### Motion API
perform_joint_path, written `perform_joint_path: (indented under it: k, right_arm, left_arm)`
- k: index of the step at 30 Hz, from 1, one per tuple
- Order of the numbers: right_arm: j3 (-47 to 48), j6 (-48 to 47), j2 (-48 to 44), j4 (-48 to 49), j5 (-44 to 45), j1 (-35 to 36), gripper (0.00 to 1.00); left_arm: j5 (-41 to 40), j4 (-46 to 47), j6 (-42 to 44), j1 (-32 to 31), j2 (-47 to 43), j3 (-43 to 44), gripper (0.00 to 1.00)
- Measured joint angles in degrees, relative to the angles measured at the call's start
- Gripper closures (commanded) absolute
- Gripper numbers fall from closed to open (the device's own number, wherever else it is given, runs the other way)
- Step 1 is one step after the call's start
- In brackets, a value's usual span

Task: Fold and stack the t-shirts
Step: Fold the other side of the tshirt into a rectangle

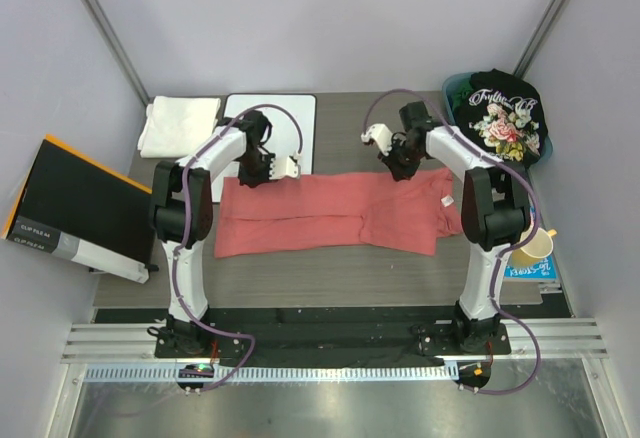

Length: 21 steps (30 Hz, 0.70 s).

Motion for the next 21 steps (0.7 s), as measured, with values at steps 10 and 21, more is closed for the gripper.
perform_joint_path:
  k: [10,21]
  right_arm:
    - [1.7,0.6,5.5,4.0,5.9,-3.6,0.99]
    - [6.2,1.0,10.1,10.1,10.4,-4.7,0.99]
  left_arm:
    - [-1.0,0.1,-0.1,0.0,1.3,0.0,1.0]
    - [-4.5,3.1,-1.3,-0.3,3.0,0.1,1.0]
